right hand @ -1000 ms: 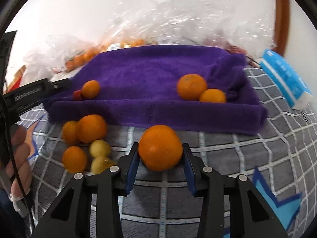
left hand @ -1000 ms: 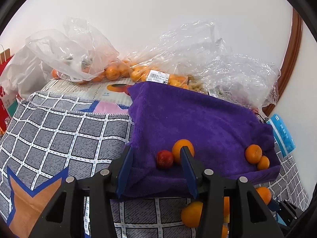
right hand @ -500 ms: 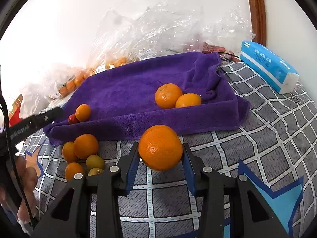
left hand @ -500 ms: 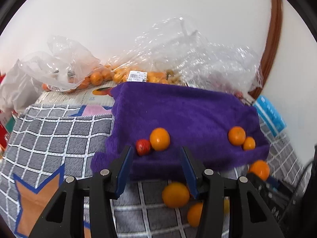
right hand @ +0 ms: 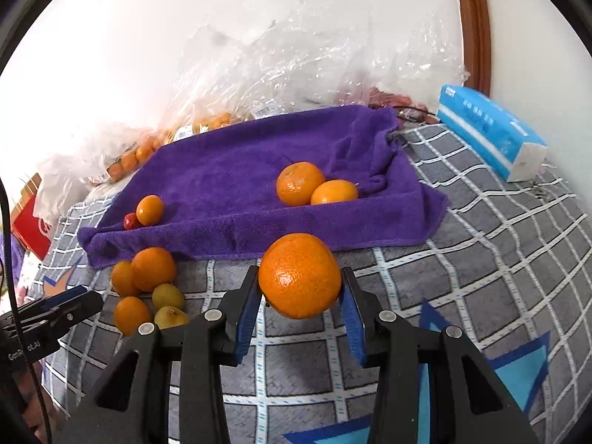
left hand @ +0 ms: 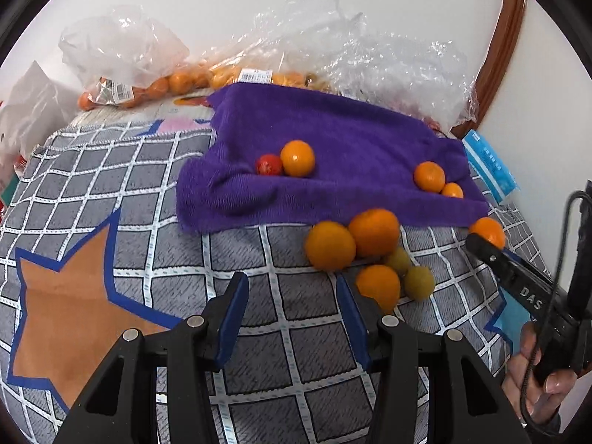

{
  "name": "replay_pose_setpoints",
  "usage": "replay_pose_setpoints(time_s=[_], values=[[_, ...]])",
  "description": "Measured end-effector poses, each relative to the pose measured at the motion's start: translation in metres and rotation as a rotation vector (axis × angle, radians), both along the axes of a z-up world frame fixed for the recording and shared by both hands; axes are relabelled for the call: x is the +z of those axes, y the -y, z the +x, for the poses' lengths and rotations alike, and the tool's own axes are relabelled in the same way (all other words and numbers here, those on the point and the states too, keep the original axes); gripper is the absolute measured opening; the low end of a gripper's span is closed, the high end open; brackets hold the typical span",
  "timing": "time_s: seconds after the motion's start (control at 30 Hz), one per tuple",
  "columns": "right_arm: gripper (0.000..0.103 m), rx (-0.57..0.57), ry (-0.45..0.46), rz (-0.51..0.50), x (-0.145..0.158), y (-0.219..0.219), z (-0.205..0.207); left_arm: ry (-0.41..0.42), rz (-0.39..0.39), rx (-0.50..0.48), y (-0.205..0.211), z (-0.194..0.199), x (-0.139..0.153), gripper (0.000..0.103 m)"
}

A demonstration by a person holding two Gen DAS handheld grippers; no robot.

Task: Organize fruits
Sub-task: 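Grasp a small orange on the bed with the left tool while the right tool holds its orange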

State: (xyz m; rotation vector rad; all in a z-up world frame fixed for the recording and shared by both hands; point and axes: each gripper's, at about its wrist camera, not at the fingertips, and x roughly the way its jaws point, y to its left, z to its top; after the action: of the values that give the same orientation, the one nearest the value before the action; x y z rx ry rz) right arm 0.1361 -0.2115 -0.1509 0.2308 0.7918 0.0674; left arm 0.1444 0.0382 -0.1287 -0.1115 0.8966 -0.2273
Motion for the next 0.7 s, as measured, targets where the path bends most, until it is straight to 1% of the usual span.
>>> replay_pose_setpoints(time_s=[0.1, 0.23, 0.3, 0.4, 0.57, 0.63, 0.7], values=[[0.041, -0.011, -0.003, -0.002, -0.001, 0.005, -0.004, -0.013, -0.011, -0.032, 0.007, 0.005, -0.001, 0.046], [0.041, -0.012, -0.012, 0.012, -0.004, 0.013, -0.011, -0.027, 0.047, -0.033, 0.019, 0.017, -0.008, 0.046], [0.041, -0.009, -0.012, 0.019, -0.004, 0.016, -0.013, -0.016, 0.051, -0.029, 0.02, 0.021, -0.009, 0.046], [0.041, -0.005, -0.02, 0.0, -0.005, 0.016, -0.017, 0.008, 0.069, -0.027, 0.024, 0.026, -0.008, 0.046], [0.041, 0.024, -0.037, -0.02, -0.005, 0.013, -0.025, 0.029, 0.052, -0.024, 0.03, 0.035, -0.006, 0.046], [0.041, 0.028, -0.041, -0.026, -0.005, 0.013, -0.026, 0.042, 0.062, -0.017, 0.032, 0.038, -0.004, 0.045], [0.041, 0.035, -0.045, -0.024, -0.006, 0.012, -0.028, 0.055, 0.064, -0.022, 0.035, 0.038, -0.004, 0.039]])
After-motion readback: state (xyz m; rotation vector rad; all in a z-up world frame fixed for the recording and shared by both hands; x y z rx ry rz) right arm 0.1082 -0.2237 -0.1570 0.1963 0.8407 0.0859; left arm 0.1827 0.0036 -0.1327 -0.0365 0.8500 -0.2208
